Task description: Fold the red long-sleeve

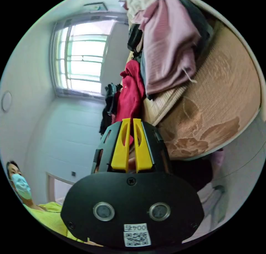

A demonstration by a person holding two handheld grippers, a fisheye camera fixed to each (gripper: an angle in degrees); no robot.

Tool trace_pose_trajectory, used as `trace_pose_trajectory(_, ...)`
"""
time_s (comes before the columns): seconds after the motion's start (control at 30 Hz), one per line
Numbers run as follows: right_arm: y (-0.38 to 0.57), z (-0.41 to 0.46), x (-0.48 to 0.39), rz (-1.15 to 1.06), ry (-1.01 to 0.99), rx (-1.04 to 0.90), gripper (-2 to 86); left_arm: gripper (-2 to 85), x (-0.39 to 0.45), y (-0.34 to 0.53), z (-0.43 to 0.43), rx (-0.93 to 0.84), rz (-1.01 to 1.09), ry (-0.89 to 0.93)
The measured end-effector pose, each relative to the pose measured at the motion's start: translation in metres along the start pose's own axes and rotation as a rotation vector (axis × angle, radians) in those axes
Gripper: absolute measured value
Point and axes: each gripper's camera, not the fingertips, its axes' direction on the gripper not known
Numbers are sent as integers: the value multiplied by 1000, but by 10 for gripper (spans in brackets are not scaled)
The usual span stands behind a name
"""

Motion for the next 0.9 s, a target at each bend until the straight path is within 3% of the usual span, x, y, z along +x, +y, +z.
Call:
trace_pose_trajectory(0.13, 5, -7, -7, 67, -67, 67, -1, 29, -19, -9, -14, 13, -66, 106)
trace_pose_trajectory(0.47, 34, -27, -120, -65, 119, -181, -6, 19, -23, -4, -86, -85, -15, 123)
trace_pose_trajectory(0.73, 106, -54, -105, 22, 145, -230, 3, 24, -39, 77, -104, -163, -26, 122)
trace_pose_trajectory(0.9, 117, -31, -108, -104, 219, -276, 50, 39, -50, 108, -95, -117, -20, 92)
